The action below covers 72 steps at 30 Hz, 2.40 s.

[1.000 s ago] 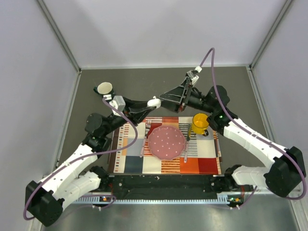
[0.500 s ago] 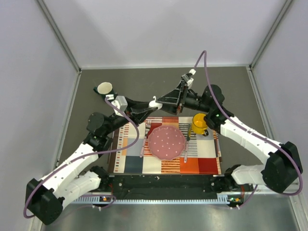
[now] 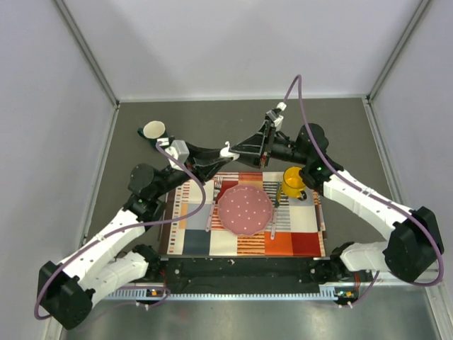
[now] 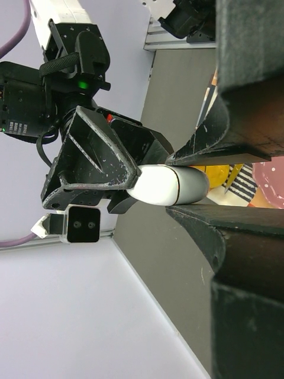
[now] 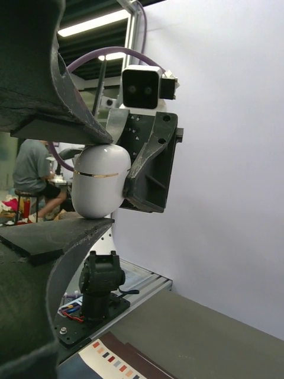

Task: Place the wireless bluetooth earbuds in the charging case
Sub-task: Open the charging case.

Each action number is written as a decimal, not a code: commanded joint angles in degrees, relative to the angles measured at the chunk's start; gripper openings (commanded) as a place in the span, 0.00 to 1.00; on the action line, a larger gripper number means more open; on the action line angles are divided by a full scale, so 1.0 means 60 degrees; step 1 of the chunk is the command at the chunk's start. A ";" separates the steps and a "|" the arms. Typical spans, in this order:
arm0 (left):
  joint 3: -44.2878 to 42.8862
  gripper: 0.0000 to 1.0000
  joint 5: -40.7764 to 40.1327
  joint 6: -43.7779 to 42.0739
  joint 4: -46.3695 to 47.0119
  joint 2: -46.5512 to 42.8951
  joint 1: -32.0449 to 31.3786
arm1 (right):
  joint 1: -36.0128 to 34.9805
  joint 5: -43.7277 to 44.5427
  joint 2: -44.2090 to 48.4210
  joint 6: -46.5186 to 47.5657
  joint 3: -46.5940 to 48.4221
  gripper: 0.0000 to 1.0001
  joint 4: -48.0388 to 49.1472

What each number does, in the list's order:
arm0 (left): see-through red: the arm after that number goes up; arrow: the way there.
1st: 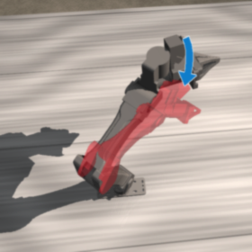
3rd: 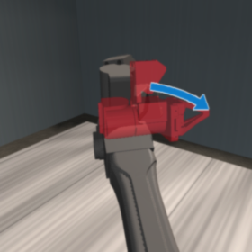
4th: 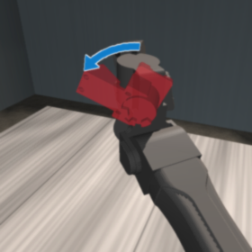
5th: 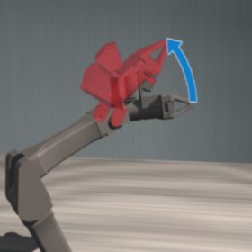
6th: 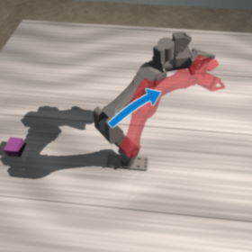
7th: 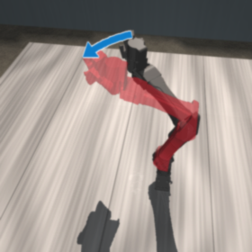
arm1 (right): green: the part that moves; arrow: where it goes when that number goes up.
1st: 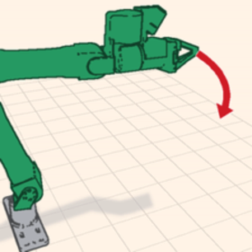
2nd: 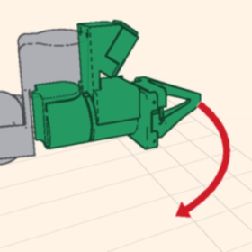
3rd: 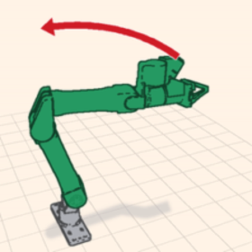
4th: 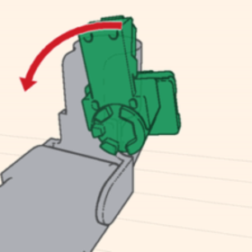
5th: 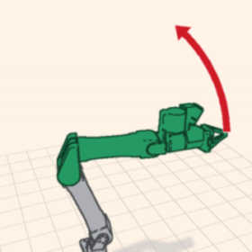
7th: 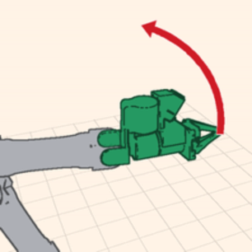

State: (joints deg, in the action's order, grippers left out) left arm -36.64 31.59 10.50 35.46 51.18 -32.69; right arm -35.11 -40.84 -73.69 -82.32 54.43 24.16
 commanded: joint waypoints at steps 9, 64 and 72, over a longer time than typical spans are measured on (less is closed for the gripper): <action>0.0071 0.49 -0.0256 0.0857 0.1500 0.0128 -0.0133 | -0.0022 -0.0268 -0.0066 -0.0869 0.0097 0.12 0.1671; -0.0001 0.32 -0.0549 0.1209 0.2674 0.1050 -0.0602 | -0.0022 -0.0415 -0.0140 -0.0884 0.0024 0.12 0.1569; 0.0014 0.11 -0.0578 0.1106 0.2600 0.0992 -0.0602 | -0.0022 -0.0400 -0.0126 -0.0855 0.0010 0.12 0.1583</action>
State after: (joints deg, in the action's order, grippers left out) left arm -35.14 28.16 17.67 50.02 57.54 -36.05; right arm -34.87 -43.18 -74.72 -88.53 54.00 31.75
